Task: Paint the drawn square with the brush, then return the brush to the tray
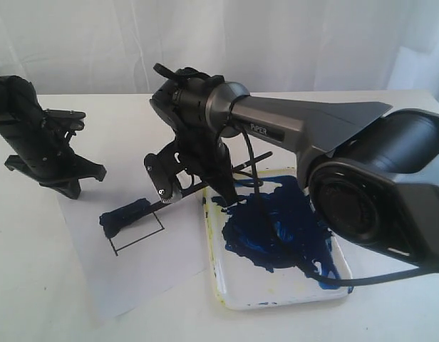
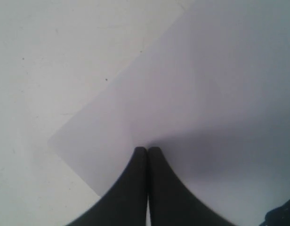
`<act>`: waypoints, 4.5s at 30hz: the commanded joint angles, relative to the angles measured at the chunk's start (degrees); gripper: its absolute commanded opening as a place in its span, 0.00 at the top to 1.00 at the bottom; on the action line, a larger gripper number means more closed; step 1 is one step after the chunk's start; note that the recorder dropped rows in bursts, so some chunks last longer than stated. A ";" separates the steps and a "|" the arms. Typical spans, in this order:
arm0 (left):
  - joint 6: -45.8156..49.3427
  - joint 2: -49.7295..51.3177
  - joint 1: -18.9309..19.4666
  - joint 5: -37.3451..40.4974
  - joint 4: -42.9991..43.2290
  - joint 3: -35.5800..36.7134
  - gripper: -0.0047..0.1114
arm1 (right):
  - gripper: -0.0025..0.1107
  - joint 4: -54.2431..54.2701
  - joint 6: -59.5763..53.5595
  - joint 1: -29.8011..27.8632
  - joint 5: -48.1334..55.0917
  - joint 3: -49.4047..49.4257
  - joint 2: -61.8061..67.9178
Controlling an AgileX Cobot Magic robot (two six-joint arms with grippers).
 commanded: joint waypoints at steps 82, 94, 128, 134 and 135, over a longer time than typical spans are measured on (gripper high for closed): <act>0.07 0.92 0.23 1.43 2.19 0.32 0.96 | 0.98 -1.56 -2.02 2.68 3.27 2.82 -2.63; 0.07 0.92 0.23 1.53 2.14 0.32 0.96 | 0.98 -1.23 -1.88 2.76 3.27 2.82 -2.63; 0.07 0.92 0.23 1.83 2.99 0.32 0.96 | 0.98 -6.67 4.59 2.76 3.27 4.61 -4.27; 0.07 0.92 0.23 1.76 3.52 0.32 0.96 | 0.98 -6.67 4.13 2.76 3.27 4.61 -6.01; 0.07 0.92 0.23 1.76 3.52 0.32 0.96 | 0.98 -6.67 3.43 2.76 3.27 4.61 -6.28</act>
